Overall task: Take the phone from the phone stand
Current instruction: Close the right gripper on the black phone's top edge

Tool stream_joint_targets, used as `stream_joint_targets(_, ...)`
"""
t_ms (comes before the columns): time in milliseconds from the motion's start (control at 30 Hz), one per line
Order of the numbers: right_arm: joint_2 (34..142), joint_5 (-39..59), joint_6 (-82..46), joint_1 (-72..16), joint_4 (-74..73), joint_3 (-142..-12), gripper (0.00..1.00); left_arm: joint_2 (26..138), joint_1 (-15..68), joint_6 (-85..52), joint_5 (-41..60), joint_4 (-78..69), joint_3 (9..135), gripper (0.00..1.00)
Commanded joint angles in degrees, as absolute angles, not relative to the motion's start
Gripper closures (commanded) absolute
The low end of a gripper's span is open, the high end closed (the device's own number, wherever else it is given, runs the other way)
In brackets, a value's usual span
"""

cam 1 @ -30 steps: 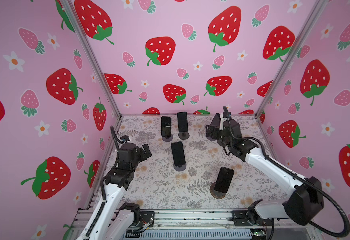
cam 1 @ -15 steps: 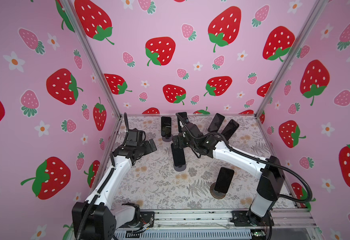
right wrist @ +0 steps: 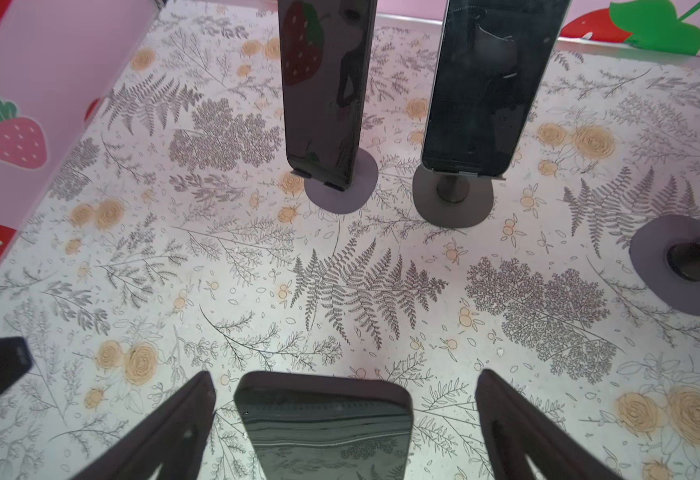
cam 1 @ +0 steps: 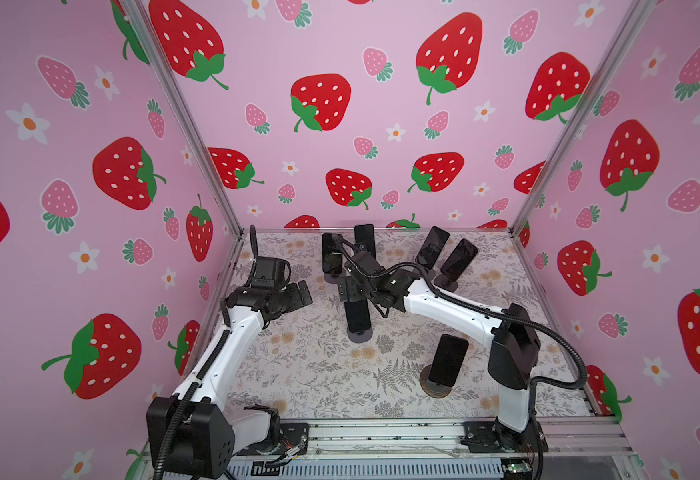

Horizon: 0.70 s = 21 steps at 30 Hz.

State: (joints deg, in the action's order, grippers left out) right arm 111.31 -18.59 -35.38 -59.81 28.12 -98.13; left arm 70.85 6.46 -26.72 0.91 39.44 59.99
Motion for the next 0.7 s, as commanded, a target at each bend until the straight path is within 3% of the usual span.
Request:
stream_joint_targets(0, 112.6, -20.5, -36.6, -61.1, 30.7, -99.9, 0.0, 70.2, 6.3, -26.2, -1.3, 41.3, 60.0, 0.01)
stream_joint_targets(333, 118.8, -21.5, -42.4, -62.3, 34.4, -103.6, 0.0, 69.5, 6.2, -27.6, -3.1, 42.1, 61.0, 0.0)
stream_joint_targets(467, 119.9, -22.9, -44.9, -62.7, 36.3, -104.8, 0.11, 67.7, 6.2, -28.0, -3.9, 40.8, 60.4, 0.0)
stream_joint_targets(667, 120.2, -25.2, -46.3, -63.0, 37.1, -104.3, 0.13, 66.8, 6.2, -28.7, -6.1, 41.9, 60.5, 0.0)
